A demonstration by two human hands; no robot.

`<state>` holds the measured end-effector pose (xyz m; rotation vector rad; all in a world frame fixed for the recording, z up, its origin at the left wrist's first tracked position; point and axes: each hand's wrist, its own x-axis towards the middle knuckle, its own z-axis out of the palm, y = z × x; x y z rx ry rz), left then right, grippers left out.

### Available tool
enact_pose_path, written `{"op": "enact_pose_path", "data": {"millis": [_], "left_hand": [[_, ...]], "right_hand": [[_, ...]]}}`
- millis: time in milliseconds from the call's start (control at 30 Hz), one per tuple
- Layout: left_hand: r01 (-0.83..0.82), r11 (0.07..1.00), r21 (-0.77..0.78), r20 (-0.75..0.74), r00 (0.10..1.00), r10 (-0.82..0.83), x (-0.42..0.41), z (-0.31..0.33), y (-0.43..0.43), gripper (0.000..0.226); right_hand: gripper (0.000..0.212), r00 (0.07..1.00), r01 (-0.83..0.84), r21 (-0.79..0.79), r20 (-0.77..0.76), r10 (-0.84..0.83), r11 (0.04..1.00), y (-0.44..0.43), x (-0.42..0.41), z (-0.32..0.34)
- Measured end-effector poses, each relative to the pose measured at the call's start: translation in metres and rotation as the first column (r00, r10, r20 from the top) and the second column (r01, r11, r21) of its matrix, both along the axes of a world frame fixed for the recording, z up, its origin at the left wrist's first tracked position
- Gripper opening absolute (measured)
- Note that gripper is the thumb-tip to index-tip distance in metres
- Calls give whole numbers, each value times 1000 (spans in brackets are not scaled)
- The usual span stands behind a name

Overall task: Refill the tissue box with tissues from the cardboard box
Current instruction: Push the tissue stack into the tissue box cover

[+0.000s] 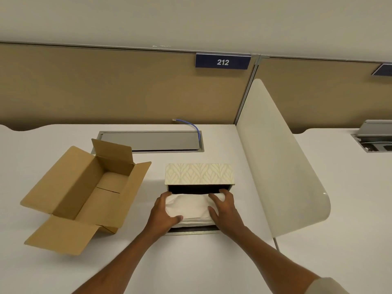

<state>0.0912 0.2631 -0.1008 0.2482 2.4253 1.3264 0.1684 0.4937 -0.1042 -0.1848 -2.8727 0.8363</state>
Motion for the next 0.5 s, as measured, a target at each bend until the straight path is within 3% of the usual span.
{"op": "enact_pose_path", "data": {"millis": [133, 233, 300, 400, 500], "left_hand": [[13, 1000, -26, 15, 1000, -13, 1, 0, -1, 89], [25, 997, -68, -27, 999, -27, 3, 0, 1, 99], [10, 977, -214, -167, 985, -47, 6, 8, -1, 103], [52, 893, -448, -482, 827, -290, 9, 14, -7, 100], [169, 786, -595, -588, 575, -569, 12, 12, -2, 86]], "right_hand": [[52, 999, 0, 54, 45, -2, 999, 0, 2, 3], [55, 993, 29, 248, 101, -56, 968, -1, 1, 10], [56, 990, 23, 397, 120, -77, 917, -1, 1, 16], [52, 999, -30, 515, -9, 40, 856, 1, 5, 13], [56, 976, -122, 561, -82, 201, 819, 0, 8, 14]]}}
